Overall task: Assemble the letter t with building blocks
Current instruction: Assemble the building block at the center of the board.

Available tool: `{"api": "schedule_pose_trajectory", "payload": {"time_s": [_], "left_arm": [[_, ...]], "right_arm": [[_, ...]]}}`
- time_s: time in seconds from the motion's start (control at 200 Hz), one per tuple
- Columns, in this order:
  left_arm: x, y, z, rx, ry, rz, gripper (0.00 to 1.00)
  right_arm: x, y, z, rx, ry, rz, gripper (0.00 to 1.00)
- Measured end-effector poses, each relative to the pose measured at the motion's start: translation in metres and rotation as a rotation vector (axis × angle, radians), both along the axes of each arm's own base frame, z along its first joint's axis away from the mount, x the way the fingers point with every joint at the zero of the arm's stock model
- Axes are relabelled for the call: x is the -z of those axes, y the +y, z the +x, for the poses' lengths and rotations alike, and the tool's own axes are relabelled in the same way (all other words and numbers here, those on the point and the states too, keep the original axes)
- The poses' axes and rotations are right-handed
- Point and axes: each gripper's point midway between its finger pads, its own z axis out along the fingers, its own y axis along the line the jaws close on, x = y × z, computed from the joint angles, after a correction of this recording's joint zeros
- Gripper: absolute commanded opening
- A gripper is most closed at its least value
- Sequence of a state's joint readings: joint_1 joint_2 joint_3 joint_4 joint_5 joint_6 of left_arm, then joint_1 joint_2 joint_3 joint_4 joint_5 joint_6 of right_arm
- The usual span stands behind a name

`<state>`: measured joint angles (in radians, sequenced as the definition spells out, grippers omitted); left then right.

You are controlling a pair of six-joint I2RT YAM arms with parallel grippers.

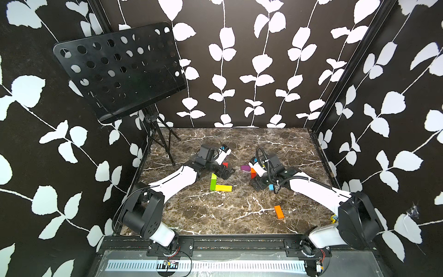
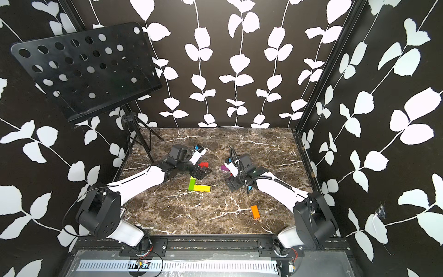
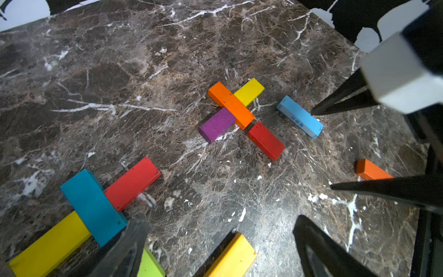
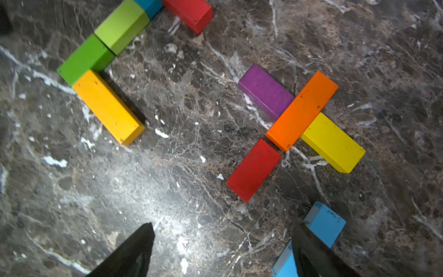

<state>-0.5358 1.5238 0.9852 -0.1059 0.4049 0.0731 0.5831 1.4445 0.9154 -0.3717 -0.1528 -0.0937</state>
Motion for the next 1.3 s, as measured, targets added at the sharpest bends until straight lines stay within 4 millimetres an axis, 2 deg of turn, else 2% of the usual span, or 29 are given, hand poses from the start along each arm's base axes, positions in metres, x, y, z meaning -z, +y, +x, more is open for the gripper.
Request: {"api": "schedule_pose_trajectory", "payload": {"time_s": [0.06,0.205,0.285,0.415,0.53,0.62,0.74,0.92,1.05,1.15,1.21,1.3], "left_arm": [[0.0,-0.003,-0.005,0.037,0.002,-0.003,0.98],[0.003,-0.007,-0.02,0.112,0.034,-0.021,0.99],[0.009,-0.007,-0.028,0.138,0.057,-0.023,0.99],[0.022,-0.001,-0.05,0.172,0.107,-0.018,0.99],[0.018,0.002,-0.061,0.192,0.109,-0.035,0.99],[0.014,0.002,-0.063,0.198,0.101,-0.045,0.99],[0.016,0.002,-0.064,0.198,0.103,-0.044,0.99],[0.021,0.004,-0.066,0.197,0.111,-0.04,0.99],[0.021,0.004,-0.065,0.191,0.104,-0.036,0.99],[0.023,0.006,-0.063,0.179,0.096,-0.026,0.99],[0.024,0.007,-0.063,0.175,0.093,-0.023,0.99],[0.025,0.008,-0.062,0.168,0.09,-0.016,0.99]], "right_arm": [[0.006,-0.003,0.0,-0.049,-0.01,-0.047,0.78],[0.025,-0.01,0.002,-0.17,-0.014,-0.156,0.76],[0.034,-0.013,0.001,-0.229,-0.014,-0.198,0.7],[0.033,-0.012,0.002,-0.312,-0.06,-0.225,0.69],[0.036,-0.013,-0.003,-0.393,-0.115,-0.229,0.67],[0.041,-0.013,-0.01,-0.449,-0.128,-0.233,0.6],[0.05,-0.01,-0.011,-0.51,-0.117,-0.243,0.33],[0.066,-0.003,-0.006,-0.552,-0.097,-0.251,0.34],[0.065,-0.001,-0.005,-0.572,-0.106,-0.247,0.34],[0.066,0.001,-0.004,-0.59,-0.102,-0.247,0.31],[0.069,0.002,-0.003,-0.599,-0.094,-0.25,0.25],[0.071,0.003,-0.003,-0.606,-0.082,-0.253,0.26]]}}
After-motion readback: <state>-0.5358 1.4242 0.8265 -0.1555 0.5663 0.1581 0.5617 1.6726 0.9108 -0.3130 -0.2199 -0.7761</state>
